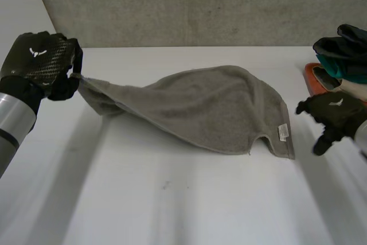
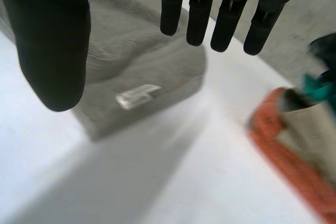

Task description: Fold the laundry.

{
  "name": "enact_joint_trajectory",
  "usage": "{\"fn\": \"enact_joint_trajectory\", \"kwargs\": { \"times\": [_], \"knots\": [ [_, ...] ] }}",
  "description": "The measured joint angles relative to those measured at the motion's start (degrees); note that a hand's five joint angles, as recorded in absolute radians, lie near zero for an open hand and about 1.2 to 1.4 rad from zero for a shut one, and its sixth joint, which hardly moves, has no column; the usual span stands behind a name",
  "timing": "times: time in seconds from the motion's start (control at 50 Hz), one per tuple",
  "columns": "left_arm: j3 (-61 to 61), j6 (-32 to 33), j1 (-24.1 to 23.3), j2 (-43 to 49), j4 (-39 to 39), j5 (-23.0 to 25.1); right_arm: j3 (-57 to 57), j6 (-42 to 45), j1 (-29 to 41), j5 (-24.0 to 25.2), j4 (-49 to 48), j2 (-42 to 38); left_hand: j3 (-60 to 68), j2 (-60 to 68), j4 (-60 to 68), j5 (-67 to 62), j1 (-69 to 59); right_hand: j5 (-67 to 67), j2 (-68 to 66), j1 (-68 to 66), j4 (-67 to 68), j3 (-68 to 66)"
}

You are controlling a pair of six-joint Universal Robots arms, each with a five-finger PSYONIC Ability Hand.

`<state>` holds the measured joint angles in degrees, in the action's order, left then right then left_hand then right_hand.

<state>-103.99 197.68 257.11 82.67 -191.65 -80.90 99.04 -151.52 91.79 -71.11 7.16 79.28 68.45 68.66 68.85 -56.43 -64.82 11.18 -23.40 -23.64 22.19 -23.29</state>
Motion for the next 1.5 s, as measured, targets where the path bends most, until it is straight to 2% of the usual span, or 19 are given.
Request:
{"fn": "enact_joint_trajectory", "kwargs": {
  "times": [0.12,0.2,0.22,0.4,0.58,0.76,0.92,1.12,1.2,1.26,1.3,1.42,1.46,1.5],
  "knots": [
    [4.1,-0.2,-1.3,3.6,-1.6,0.1,7.3,-16.4,3.6,-0.3,-14.0,-5.1,0.0,0.0,0.0,0.0,0.0,-2.1,1.2,1.8,-1.8,2.0],
    [5.3,-0.2,-1.6,4.6,-1.8,0.0,8.2,-19.4,4.9,-0.6,-16.7,-6.9,0.0,0.0,0.0,0.0,0.0,-2.1,1.2,1.8,-1.8,2.0],
    [6.8,-0.2,-2.1,5.7,-1.9,-0.2,8.1,-22.2,6.7,-1.5,-19.5,-9.7,0.0,0.0,0.0,0.0,0.0,-1.6,1.2,1.8,-1.7,2.0],
    [7.6,-0.2,-2.5,6.4,-1.9,-0.2,2.9,-23.4,9.1,-7.6,-22.7,-16.4,0.0,0.0,0.0,0.0,0.0,3.4,0.9,0.2,1.3,-0.2],
    [7.2,-0.2,-2.5,6.9,-1.8,-0.1,-3.8,-25.3,10.0,-11.9,-23.4,-22.6,0.0,0.0,0.0,0.0,0.0,11.6,-8.8,-8.6,10.4,-9.3],
    [7.2,-0.3,-2.5,7.0,-1.8,-0.2,-7.0,-26.4,10.3,-12.0,-23.3,-24.7,0.0,0.0,0.0,0.0,0.0,12.2,-9.2,-9.2,11.3,-10.2],
    [7.1,-0.3,-2.5,6.8,-1.7,-0.2,-7.7,-30.0,11.8,-12.0,-22.2,-24.5,0.0,0.0,0.0,0.0,0.0,7.0,-6.2,-6.6,7.2,-6.3],
    [6.8,-0.3,-2.5,6.6,-1.6,-0.2,-7.7,-33.6,13.6,-12.2,-20.6,-23.6,0.0,0.0,0.0,0.0,0.0,6.7,-6.0,-6.5,7.0,-6.1],
    [6.8,-0.3,-2.6,6.7,-1.6,-0.2,-9.1,-34.2,13.9,-12.2,-20.7,-25.0,0.0,0.0,0.0,0.0,0.0,14.2,-12.5,-12.3,13.1,-12.8],
    [6.8,-0.3,-2.6,6.7,-1.7,-0.2,-10.7,-34.2,14.1,-12.6,-20.9,-26.7,0.0,0.0,0.0,0.0,0.0,38.4,-37.3,-35.8,37.6,-36.6],
    [6.8,-0.3,-2.6,6.8,-1.7,-0.2,-11.7,-34.0,14.2,-13.5,-21.0,-27.4,0.0,0.0,0.0,0.0,0.0,44.7,-43.7,-39.7,44.4,-43.0],
    [7.0,-0.3,-2.1,6.6,-1.7,-0.4,-12.9,-30.2,13.9,-16.3,-21.1,-26.0,0.0,0.0,0.0,0.0,0.0,45.9,-44.1,-39.7,46.0,-44.2],
    [7.1,-0.3,-1.9,6.4,-1.6,-0.6,-12.7,-26.6,13.5,-16.4,-20.7,-23.4,0.0,0.0,0.0,0.0,0.0,45.9,-44.1,-39.7,46.1,-44.2],
    [7.1,-0.1,-1.3,5.6,-1.1,-1.1,-11.8,-16.7,11.9,-15.4,-18.5,-16.8,0.0,0.0,0.0,0.0,0.0,45.9,-44.1,-39.7,46.2,-44.2]
  ]
}}
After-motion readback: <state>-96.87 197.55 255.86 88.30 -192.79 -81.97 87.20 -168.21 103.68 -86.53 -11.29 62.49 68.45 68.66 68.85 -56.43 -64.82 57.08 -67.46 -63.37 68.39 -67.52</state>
